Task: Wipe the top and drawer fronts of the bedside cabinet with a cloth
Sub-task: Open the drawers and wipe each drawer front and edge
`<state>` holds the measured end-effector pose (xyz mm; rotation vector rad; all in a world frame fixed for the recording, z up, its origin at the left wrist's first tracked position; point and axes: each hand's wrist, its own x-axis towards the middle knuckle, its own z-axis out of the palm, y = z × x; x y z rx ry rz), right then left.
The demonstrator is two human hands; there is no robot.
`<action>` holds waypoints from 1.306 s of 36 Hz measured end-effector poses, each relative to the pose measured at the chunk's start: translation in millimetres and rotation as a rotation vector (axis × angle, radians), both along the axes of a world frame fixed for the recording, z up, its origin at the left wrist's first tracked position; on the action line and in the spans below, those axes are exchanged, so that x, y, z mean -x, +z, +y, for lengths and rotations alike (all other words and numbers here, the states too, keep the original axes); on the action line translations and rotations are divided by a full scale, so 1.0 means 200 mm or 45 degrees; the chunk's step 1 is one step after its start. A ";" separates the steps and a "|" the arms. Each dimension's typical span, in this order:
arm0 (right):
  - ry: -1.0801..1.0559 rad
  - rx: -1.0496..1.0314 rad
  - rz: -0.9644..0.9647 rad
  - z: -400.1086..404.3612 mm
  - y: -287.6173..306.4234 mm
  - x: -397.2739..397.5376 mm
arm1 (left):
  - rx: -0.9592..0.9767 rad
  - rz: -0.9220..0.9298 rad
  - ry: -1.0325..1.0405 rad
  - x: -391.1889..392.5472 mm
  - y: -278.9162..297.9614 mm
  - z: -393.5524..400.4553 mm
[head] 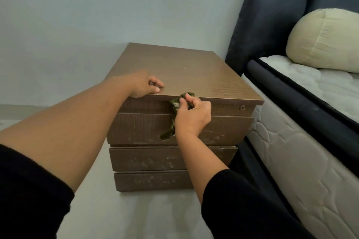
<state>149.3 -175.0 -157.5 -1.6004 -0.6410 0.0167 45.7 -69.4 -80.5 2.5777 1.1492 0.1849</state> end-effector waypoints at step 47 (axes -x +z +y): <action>0.683 0.292 -0.325 0.32 0.00 0.91 | -0.031 -0.609 0.384 0.76 -0.17 -0.01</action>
